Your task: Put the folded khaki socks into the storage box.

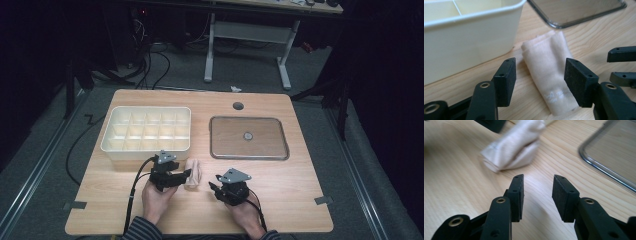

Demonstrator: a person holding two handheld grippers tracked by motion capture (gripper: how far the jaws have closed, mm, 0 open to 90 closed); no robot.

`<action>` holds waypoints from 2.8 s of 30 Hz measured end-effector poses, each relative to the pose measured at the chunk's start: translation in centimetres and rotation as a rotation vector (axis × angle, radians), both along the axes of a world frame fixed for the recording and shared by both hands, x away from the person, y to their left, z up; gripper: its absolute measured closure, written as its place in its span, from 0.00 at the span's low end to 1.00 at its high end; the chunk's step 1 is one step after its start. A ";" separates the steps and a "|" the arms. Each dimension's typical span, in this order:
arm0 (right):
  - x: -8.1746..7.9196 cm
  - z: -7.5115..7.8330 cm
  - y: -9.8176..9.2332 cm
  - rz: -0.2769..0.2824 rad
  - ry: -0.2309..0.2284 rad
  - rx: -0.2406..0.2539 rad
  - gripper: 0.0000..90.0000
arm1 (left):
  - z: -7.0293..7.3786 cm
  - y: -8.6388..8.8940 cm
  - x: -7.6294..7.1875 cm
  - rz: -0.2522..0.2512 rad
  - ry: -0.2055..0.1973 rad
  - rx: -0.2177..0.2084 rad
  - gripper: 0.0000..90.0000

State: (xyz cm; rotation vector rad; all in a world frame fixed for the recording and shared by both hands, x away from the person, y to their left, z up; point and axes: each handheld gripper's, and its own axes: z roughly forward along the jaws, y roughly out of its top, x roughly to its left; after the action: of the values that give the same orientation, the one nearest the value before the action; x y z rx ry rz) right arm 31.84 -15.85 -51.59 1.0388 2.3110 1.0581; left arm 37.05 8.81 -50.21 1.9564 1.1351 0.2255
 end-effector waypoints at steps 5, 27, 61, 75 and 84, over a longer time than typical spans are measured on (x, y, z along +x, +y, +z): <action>0.4 -0.1 -1.9 -0.052 0.002 -0.004 0.67 | -0.3 -0.1 0.4 0.009 0.023 -0.008 0.48; 1.8 -1.0 -9.8 -0.288 0.028 -0.021 0.57 | -1.6 -2.0 1.8 -0.047 0.061 0.038 0.64; 2.4 -1.5 -11.5 -0.356 0.066 -0.010 0.45 | -1.6 -2.2 1.5 -0.095 0.042 0.034 0.83; 2.4 -1.5 -11.5 -0.357 0.067 -0.010 0.45 | -1.2 -1.8 1.3 -0.117 0.042 0.032 0.84; 2.4 -1.5 -11.5 -0.357 0.067 -0.010 0.44 | -0.9 -1.6 1.2 -0.129 0.048 0.025 0.85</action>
State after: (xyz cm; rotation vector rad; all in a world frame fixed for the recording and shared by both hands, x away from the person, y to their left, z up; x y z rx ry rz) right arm 34.22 -27.37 -53.11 1.4351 2.0698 0.8793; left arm 38.28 7.23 -51.10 2.0583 1.0360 0.1249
